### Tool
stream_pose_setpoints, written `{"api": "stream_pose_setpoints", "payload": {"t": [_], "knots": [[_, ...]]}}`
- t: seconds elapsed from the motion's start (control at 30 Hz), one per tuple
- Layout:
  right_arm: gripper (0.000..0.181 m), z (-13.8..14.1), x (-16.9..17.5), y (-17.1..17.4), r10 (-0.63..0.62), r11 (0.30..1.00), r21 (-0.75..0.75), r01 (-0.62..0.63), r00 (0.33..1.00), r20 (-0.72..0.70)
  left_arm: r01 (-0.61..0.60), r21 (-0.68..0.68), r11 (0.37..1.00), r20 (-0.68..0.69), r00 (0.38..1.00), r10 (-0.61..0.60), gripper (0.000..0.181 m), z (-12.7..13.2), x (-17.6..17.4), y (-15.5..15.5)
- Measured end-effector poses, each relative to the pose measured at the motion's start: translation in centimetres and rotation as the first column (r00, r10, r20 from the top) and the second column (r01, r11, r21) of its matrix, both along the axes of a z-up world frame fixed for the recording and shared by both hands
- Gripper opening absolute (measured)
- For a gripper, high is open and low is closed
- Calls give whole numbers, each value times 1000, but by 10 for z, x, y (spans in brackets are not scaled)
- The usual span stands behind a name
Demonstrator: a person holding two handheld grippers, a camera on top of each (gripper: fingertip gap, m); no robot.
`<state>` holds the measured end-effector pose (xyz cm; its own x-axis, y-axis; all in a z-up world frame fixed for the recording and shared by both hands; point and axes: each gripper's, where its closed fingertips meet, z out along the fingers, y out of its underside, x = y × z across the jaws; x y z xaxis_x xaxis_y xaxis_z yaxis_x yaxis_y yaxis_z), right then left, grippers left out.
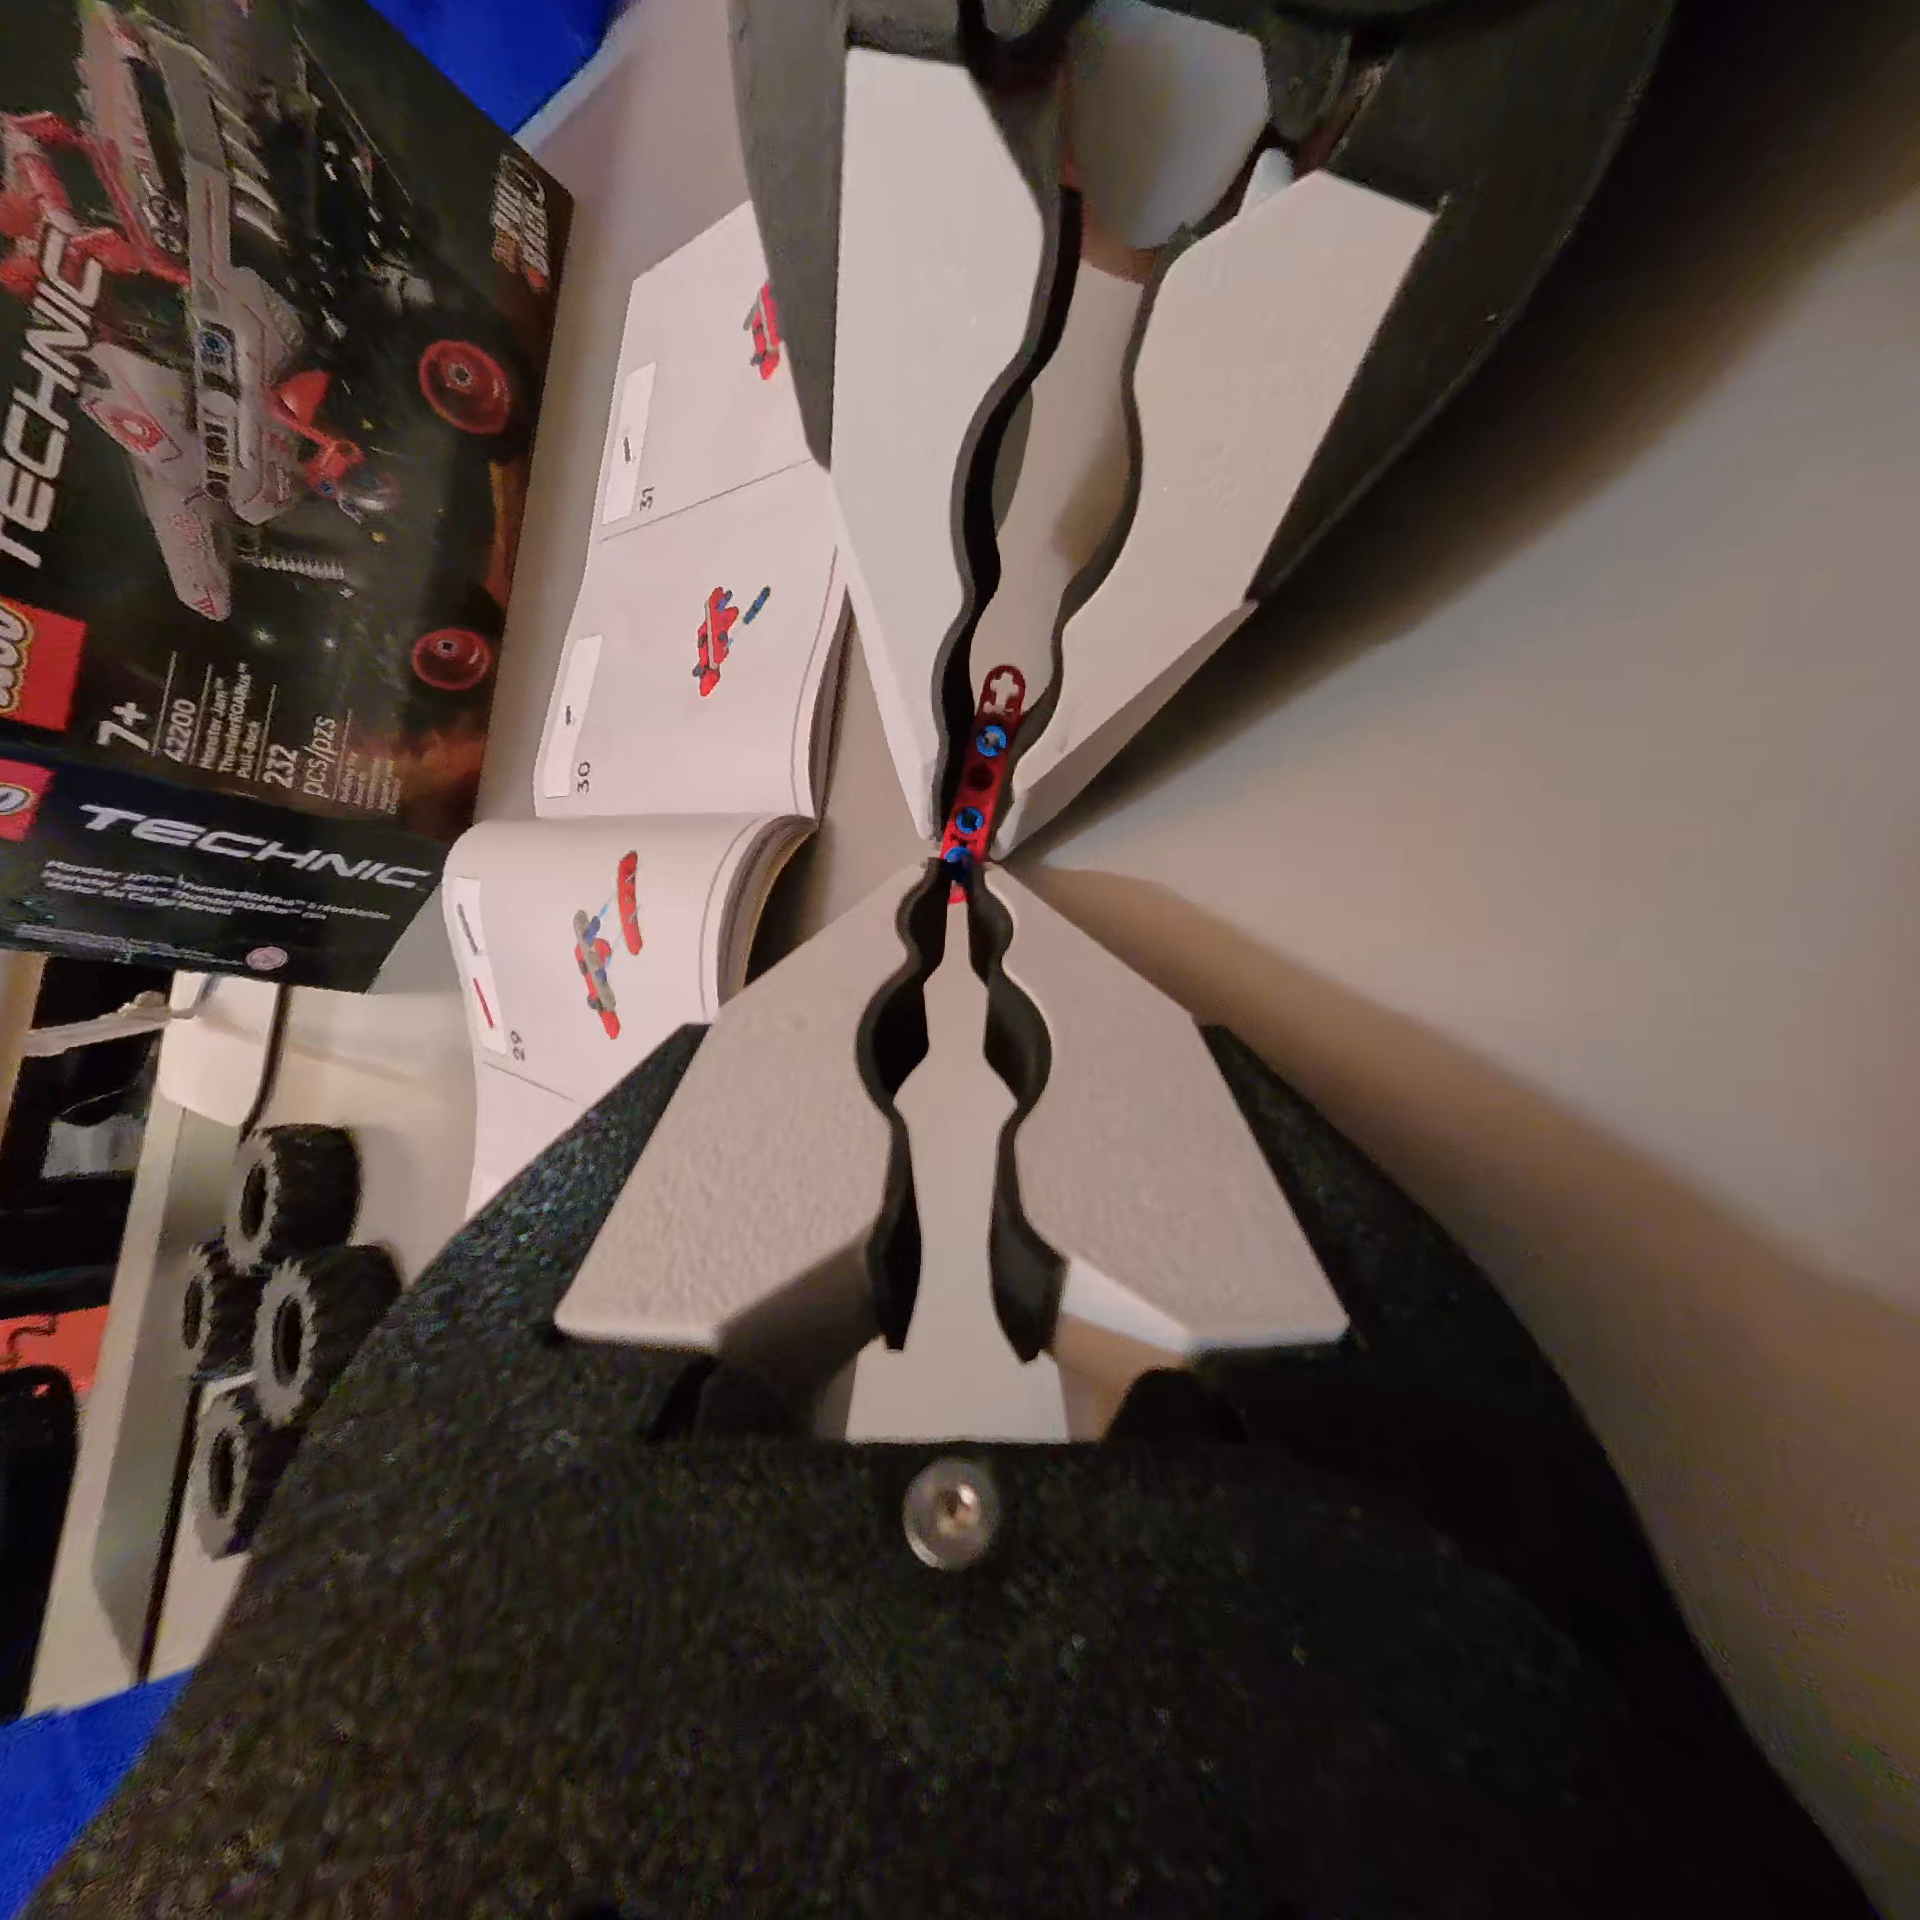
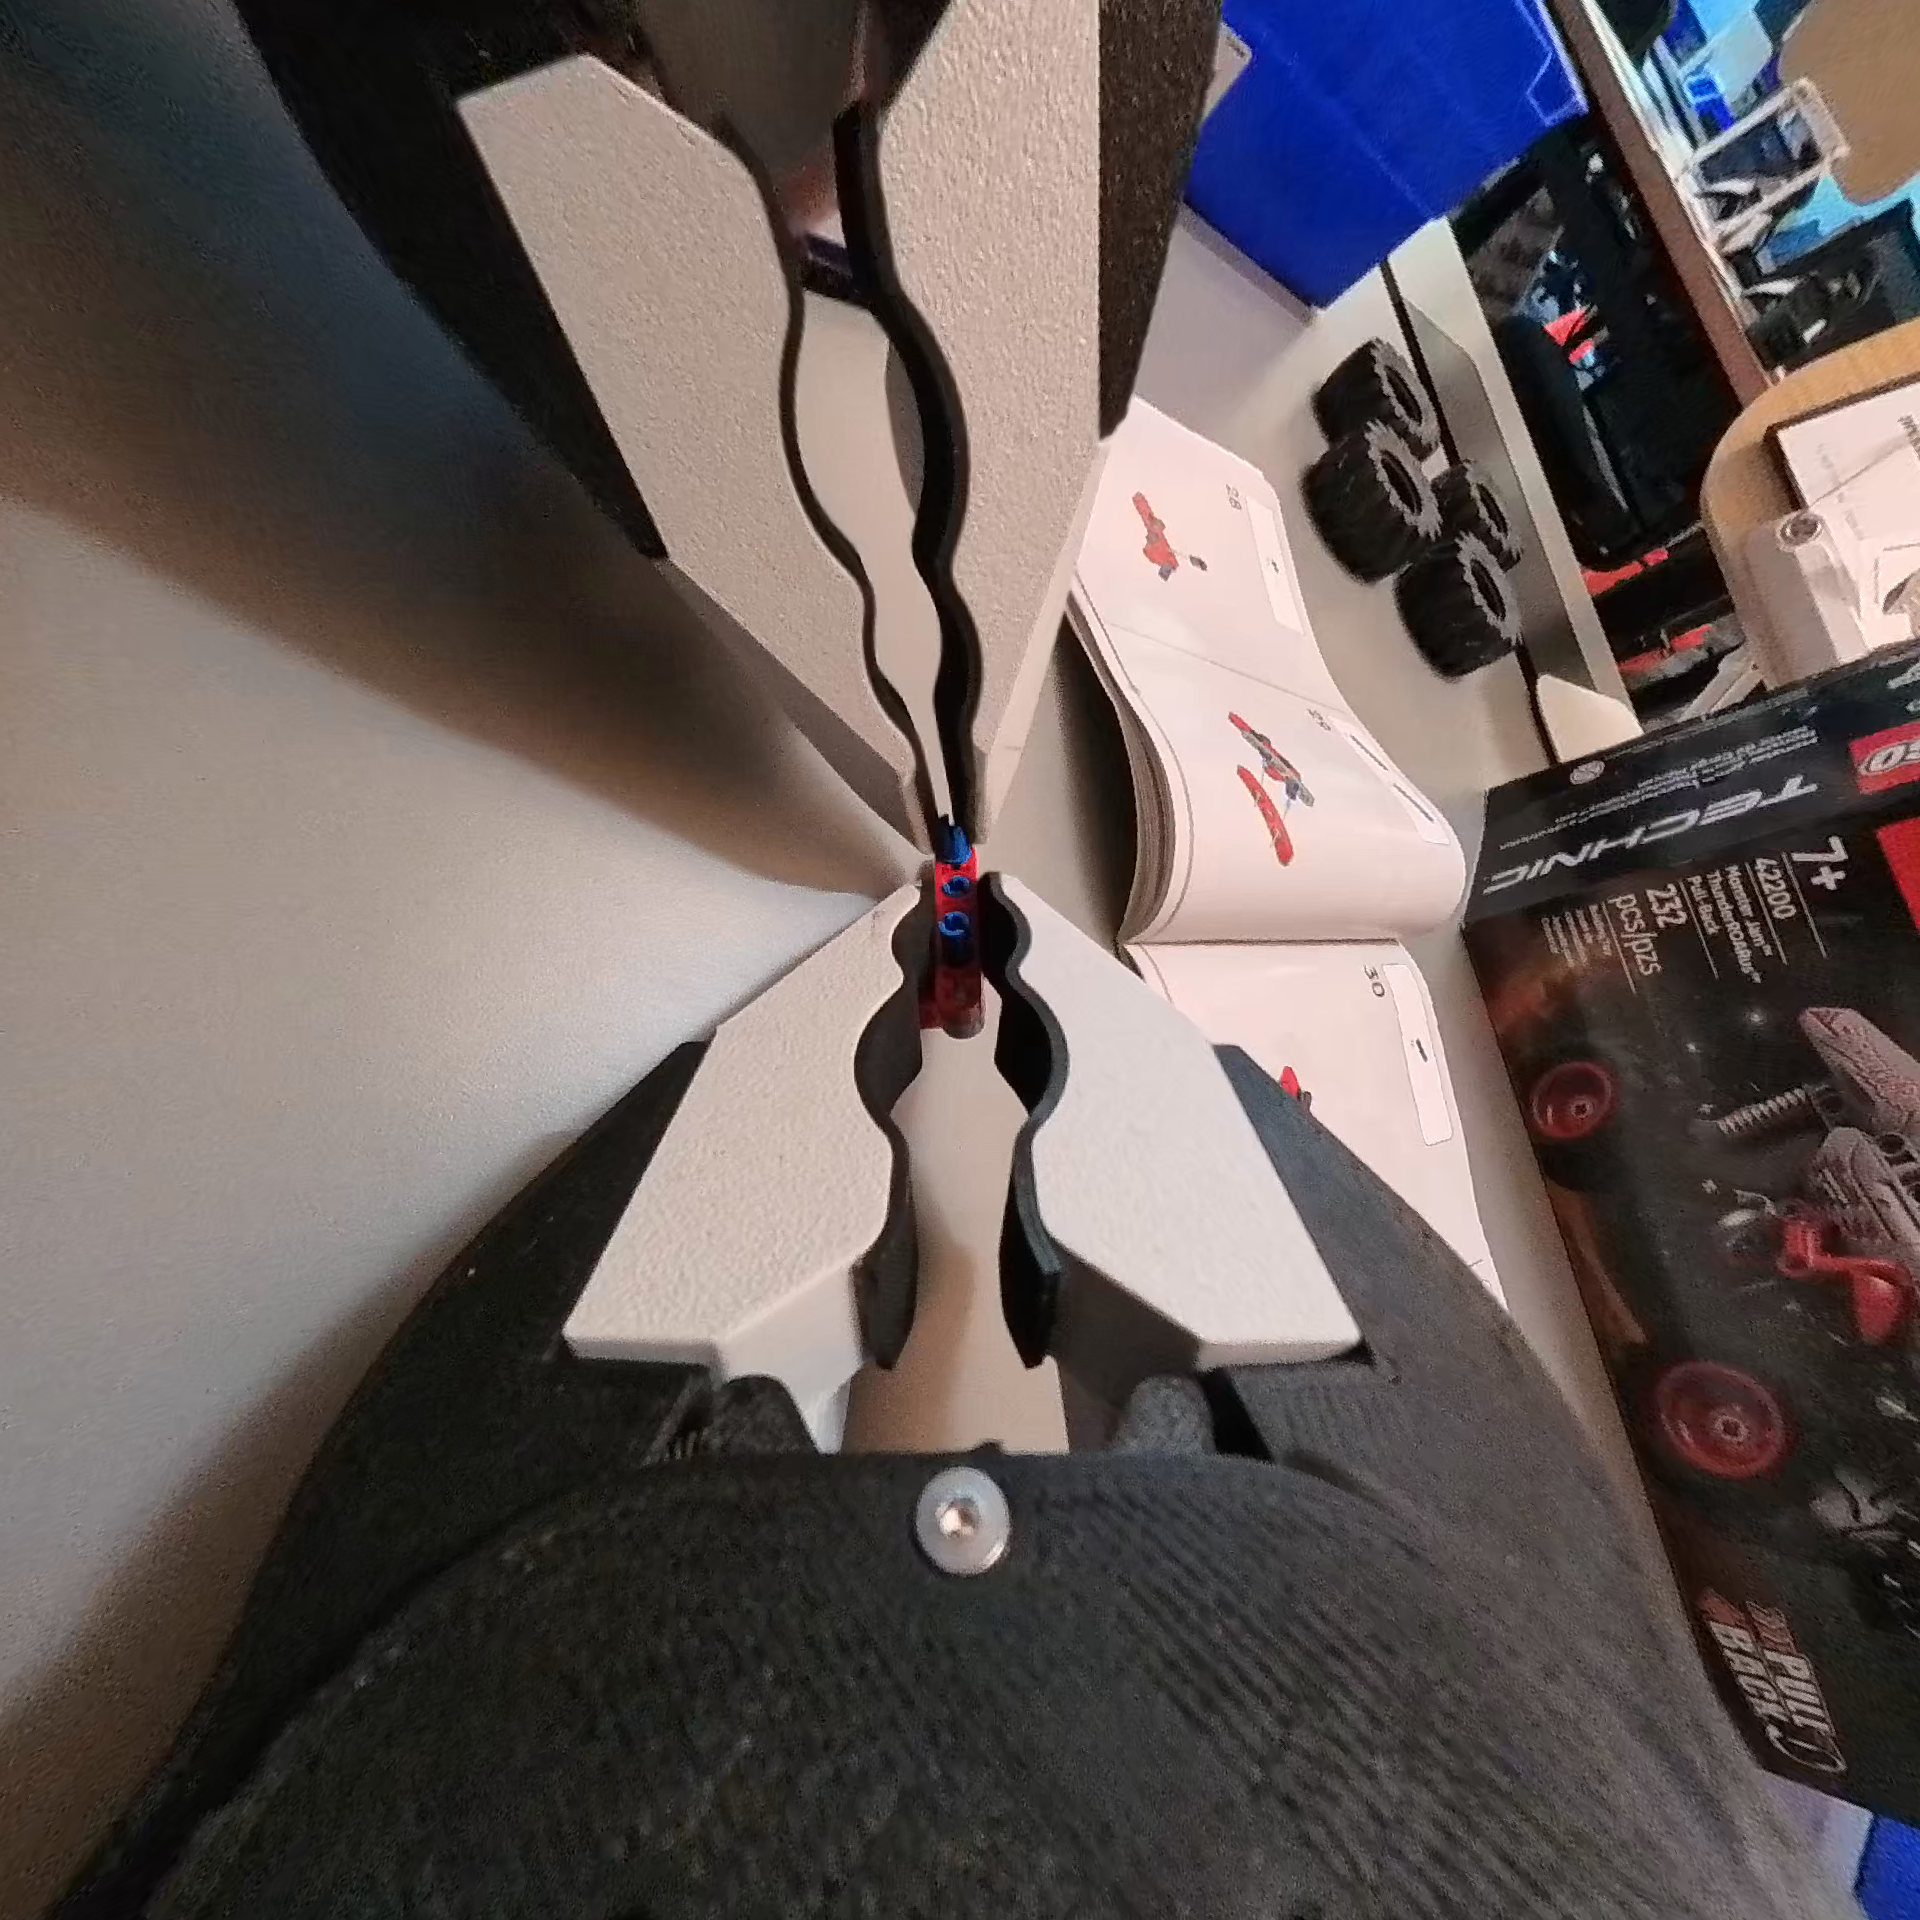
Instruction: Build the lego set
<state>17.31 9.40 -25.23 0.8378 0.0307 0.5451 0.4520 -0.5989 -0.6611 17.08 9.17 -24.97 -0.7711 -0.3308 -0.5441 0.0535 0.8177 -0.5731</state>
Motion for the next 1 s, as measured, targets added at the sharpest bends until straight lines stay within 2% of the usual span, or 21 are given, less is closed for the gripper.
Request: {"api": "stream_pose_setpoints", "payload": {"t": [0.03,0.13,0.4,0.53,0.63,0.87,0.93,1.0], "knots": [[6,0,0,0,0,1000,-1,0,1000,2,6,-14,1000,-2,1000,-6,1,0,0,0],[6,0,0,0,7,1000,0,-7,1000,7,4,2,1000,21,1000,-4,1,1,0,0],[6,0,-1,0,22,1000,3,-22,999,24,31,-155,987,23,999,-27,4,5,-2,2],[6,0,-2,0,32,999,3,-32,999,32,61,-190,980,54,997,-52,0,13,-5,1],[6,0,-2,1,33,999,4,-34,999,37,66,-176,982,18,998,-64,0,7,-7,0],[6,4,1,0,58,998,22,-63,984,166,82,-177,981,5,997,-82,2,6,-10,4],[12,6,-2,-1,80,996,31,-87,980,181,86,-179,980,3,996,-87,2,5,-12,5],[27,10,-13,-1,155,985,47,-166,973,170,79,-190,979,11,997,-79,2,7,-11,7]]}}
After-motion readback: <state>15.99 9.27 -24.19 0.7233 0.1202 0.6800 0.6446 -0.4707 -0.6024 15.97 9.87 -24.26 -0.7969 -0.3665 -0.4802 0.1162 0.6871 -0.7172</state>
